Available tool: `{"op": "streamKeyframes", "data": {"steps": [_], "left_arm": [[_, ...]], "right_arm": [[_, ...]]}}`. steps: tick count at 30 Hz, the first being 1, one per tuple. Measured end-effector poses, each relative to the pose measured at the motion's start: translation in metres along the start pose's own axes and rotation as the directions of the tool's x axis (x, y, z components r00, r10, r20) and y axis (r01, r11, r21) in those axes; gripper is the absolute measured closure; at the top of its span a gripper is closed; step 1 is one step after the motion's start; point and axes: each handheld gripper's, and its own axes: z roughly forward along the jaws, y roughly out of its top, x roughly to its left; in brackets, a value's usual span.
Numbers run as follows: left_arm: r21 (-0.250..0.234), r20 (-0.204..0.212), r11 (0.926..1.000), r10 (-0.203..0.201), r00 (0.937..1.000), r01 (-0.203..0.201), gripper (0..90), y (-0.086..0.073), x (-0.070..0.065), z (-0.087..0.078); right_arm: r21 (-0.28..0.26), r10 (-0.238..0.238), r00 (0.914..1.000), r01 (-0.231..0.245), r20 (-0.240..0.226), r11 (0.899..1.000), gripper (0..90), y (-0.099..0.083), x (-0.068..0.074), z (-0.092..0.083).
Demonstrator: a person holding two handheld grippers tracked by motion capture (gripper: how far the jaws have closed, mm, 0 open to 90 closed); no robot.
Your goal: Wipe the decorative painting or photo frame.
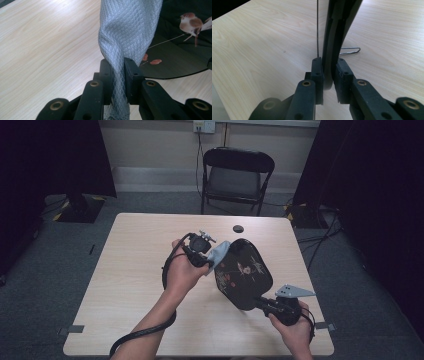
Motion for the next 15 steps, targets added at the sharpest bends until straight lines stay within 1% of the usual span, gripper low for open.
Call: {"op": "streamKeyframes", "data": {"steps": [3, 6, 8, 13, 14, 15], "left_arm": [[0.005, 0.002, 0.9999, -0.009, 1.0, 0.009, 78.6, -0.003, 0.001, 0.004], [0.019, 0.006, 0.9998, -0.008, 1.0, 0.007, 78.7, -0.007, 0.002, 0.009], [0.015, 0.013, 0.9998, -0.011, 0.9999, 0.01, 78.7, -0.01, 0.003, 0.012], [0.026, 0.005, 0.9995, -0.02, 0.9998, 0.02, 78.7, -0.016, 0.006, 0.018], [0.03, 0.006, 0.9992, -0.027, 0.9996, 0.027, 78.8, -0.017, 0.006, 0.019], [0.035, 0.007, 0.9991, -0.026, 0.9997, 0.025, 78.7, -0.018, 0.006, 0.02]], "right_arm": [[-0.002, 0.001, 1.0, -0.001, 0.0, 1.0, 79.4, 0.0, 0.0, 0.0], [-0.003, -0.001, 1.0, 0.001, 0.0, 1.0, 79.4, 0.0, 0.0, 0.0], [-0.002, 0.0, 1.0, 0.0, -0.001, 1.0, 79.4, 0.0, 0.0, 0.0], [-0.004, -0.001, 1.0, 0.001, 0.0, 1.0, 79.4, 0.0, 0.0, 0.0], [-0.004, 0.0, 1.0, 0.0, 0.001, 1.0, 79.4, 0.0, 0.0, 0.0], [-0.004, 0.0, 1.0, 0.0, 0.002, 1.0, 79.4, 0.0, 0.0, 0.0]]}}
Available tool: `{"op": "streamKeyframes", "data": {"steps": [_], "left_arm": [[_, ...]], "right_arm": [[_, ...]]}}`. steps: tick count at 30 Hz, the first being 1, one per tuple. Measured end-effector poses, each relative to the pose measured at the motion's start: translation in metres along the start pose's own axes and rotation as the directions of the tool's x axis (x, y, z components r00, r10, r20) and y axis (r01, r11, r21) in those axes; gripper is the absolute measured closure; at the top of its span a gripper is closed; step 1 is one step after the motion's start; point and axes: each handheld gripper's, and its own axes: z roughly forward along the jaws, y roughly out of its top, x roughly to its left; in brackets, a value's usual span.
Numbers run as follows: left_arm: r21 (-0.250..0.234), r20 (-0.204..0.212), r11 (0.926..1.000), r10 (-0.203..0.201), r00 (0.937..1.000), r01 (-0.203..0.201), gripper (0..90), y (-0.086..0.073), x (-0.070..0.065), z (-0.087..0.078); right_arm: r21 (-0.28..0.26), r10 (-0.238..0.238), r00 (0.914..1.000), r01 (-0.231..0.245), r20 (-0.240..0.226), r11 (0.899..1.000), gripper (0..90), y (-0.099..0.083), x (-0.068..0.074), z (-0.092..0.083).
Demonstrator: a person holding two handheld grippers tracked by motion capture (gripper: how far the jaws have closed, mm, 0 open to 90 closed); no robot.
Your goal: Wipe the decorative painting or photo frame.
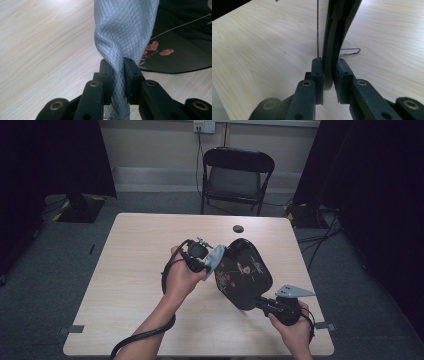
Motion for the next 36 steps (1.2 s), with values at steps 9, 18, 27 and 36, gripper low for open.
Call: {"op": "streamKeyframes", "data": {"steps": [9, 18, 27, 36], "left_arm": [[0.018, 0.001, 0.9998, -0.012, 0.9999, 0.012, 78.8, -0.008, 0.004, 0.013], [0.042, 0.01, 0.9988, -0.025, 0.9996, 0.025, 78.9, -0.016, 0.005, 0.026], [0.078, 0.014, 0.996, -0.045, 0.9989, 0.044, 78.8, -0.031, 0.009, 0.04], [0.118, 0.034, 0.9917, -0.056, 0.9979, 0.051, 78.9, -0.043, 0.008, 0.058]], "right_arm": [[-0.003, 0.001, 1.0, -0.001, 0.0, 1.0, 79.4, 0.0, 0.0, 0.0], [-0.004, 0.001, 1.0, -0.001, 0.0, 1.0, 79.4, 0.0, 0.001, 0.0], [-0.009, 0.0, 1.0, 0.0, -0.001, 1.0, 79.4, -0.001, 0.001, 0.001], [-0.012, 0.001, 1.0, -0.001, -0.007, 1.0, 79.4, -0.001, 0.002, 0.002]]}}
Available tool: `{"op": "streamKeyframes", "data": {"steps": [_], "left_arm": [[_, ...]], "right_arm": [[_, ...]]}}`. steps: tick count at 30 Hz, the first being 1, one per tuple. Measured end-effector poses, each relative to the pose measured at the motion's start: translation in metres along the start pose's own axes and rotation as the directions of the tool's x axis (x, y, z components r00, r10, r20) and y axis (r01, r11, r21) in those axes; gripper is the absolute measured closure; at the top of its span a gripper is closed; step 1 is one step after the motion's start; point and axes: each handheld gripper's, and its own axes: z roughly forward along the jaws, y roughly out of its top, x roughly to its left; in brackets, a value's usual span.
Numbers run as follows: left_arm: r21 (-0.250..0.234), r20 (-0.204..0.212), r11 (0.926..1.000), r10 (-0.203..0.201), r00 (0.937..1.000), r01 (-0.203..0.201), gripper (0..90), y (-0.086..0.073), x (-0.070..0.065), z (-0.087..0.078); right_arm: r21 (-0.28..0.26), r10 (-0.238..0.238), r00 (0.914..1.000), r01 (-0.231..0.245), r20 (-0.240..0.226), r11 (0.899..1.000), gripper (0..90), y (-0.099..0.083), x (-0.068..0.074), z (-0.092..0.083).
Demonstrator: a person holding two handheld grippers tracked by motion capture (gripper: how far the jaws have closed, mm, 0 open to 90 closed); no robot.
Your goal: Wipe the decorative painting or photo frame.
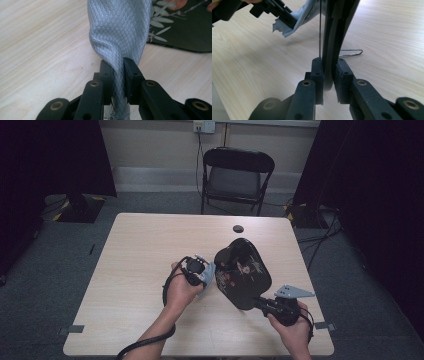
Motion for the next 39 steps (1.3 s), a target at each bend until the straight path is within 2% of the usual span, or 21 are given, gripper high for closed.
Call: {"op": "streamKeyframes", "data": {"steps": [8, 16, 20, 25, 28, 31, 36, 39], "left_arm": [[0.03, 0.017, 0.9996, 0.0, 0.9999, -0.001, 78.8, -0.005, -0.003, 0.01], [0.069, 0.027, 0.9972, 0.029, 0.9992, -0.031, 78.9, -0.008, -0.008, 0.015], [0.084, 0.027, 0.9959, 0.031, 0.9992, -0.033, 79.0, -0.012, -0.009, 0.017], [0.067, 0.019, 0.9976, 0.013, 0.9997, -0.014, 78.9, -0.016, -0.004, 0.014], [0.046, 0.006, 0.9987, -0.022, 0.9997, 0.021, 78.9, -0.015, 0.004, 0.01], [0.02, -0.015, 0.9987, -0.046, 0.9988, 0.046, 78.9, -0.012, 0.012, 0.003], [-0.01, -0.052, 0.997, -0.077, 0.9957, 0.076, 79.0, -0.004, 0.018, -0.002], [0.011, -0.06, 0.9975, -0.07, 0.9958, 0.07, 79.0, -0.001, 0.015, 0.002]], "right_arm": [[0.001, 0.0, 1.0, 0.0, -0.002, 1.0, 79.4, -0.001, -0.001, 0.0], [-0.002, 0.003, 1.0, -0.003, -0.001, 1.0, 79.4, -0.001, 0.0, 0.0], [-0.005, 0.001, 1.0, -0.001, -0.004, 1.0, 79.4, -0.001, -0.001, 0.0], [-0.005, 0.0, 1.0, 0.0, -0.007, 1.0, 79.4, 0.0, -0.001, 0.0], [-0.003, -0.001, 1.0, 0.001, -0.01, 1.0, 79.4, 0.0, -0.001, 0.0], [-0.003, -0.001, 0.9999, 0.001, -0.011, 1.0, 79.4, 0.0, -0.001, 0.001], [-0.002, 0.001, 1.0, -0.001, -0.01, 1.0, 79.4, 0.0, -0.001, 0.001], [-0.004, 0.0, 0.9999, 0.0, -0.011, 1.0, 79.4, 0.0, -0.001, 0.001]]}}
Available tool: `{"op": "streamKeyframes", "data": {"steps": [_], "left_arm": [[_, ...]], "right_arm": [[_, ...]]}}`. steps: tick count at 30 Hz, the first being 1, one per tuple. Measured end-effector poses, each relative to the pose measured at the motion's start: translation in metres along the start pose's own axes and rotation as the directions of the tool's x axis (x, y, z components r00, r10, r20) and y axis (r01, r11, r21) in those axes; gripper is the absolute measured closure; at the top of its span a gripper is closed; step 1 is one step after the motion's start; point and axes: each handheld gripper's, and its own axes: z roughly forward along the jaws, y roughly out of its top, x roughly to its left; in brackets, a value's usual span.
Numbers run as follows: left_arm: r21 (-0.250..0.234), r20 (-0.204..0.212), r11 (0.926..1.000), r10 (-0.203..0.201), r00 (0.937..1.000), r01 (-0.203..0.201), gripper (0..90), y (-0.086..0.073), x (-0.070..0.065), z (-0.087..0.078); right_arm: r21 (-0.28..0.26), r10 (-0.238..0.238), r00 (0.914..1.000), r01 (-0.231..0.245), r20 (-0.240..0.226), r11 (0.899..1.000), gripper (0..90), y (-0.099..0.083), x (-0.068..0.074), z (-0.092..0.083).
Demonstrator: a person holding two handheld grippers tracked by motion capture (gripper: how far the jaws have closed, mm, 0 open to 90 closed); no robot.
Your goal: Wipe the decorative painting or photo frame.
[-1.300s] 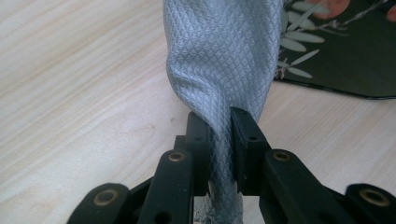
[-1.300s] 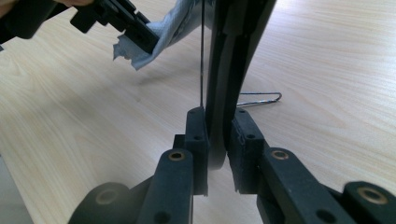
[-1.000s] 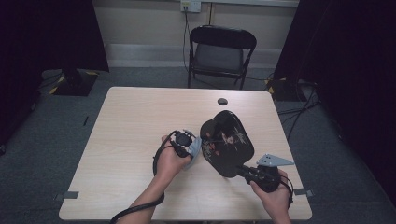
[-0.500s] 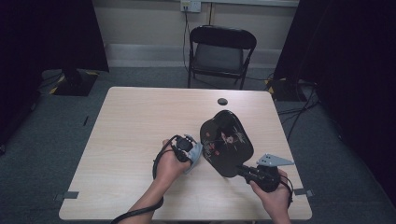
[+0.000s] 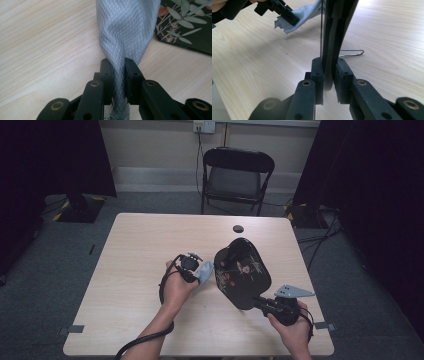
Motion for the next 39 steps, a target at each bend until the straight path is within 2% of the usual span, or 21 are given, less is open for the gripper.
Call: {"op": "streamKeyframes", "data": {"steps": [7, 9, 10, 13, 23, 33, 39], "left_arm": [[0.046, 0.044, 0.9984, 0.03, 0.9986, -0.032, 79.0, -0.004, -0.014, 0.014], [0.056, 0.05, 0.9968, 0.055, 0.9972, -0.058, 79.0, -0.008, -0.016, 0.016], [0.052, 0.061, 0.9975, 0.045, 0.9972, -0.048, 79.1, -0.011, -0.018, 0.017], [0.053, 0.068, 0.9963, 0.064, 0.9956, -0.068, 79.1, -0.016, -0.019, 0.016], [0.044, 0.121, 0.9964, 0.068, 0.9904, -0.073, 79.1, -0.03, -0.026, 0.01], [0.036, 0.137, 0.996, 0.076, 0.9877, -0.082, 79.0, -0.042, -0.023, 0.004], [0.017, 0.108, 0.9975, 0.066, 0.9919, -0.069, 78.9, -0.049, -0.016, -0.001]], "right_arm": [[0.002, -0.002, 1.0, 0.002, 0.004, 1.0, 79.4, 0.0, 0.0, 0.0], [0.002, -0.002, 1.0, 0.002, 0.005, 1.0, 79.4, 0.0, 0.001, 0.0], [0.001, -0.001, 1.0, 0.001, 0.006, 1.0, 79.4, 0.0, 0.001, 0.0], [0.001, 0.001, 1.0, -0.001, 0.009, 1.0, 79.4, 0.0, 0.001, 0.001], [0.0, 0.001, 1.0, -0.001, 0.009, 1.0, 79.3, 0.001, 0.003, 0.002], [0.0, 0.004, 0.9999, -0.004, 0.01, 1.0, 79.3, 0.0, 0.002, 0.002], [-0.002, 0.001, 1.0, -0.001, 0.008, 1.0, 79.0, 0.0, 0.002, 0.002]]}}
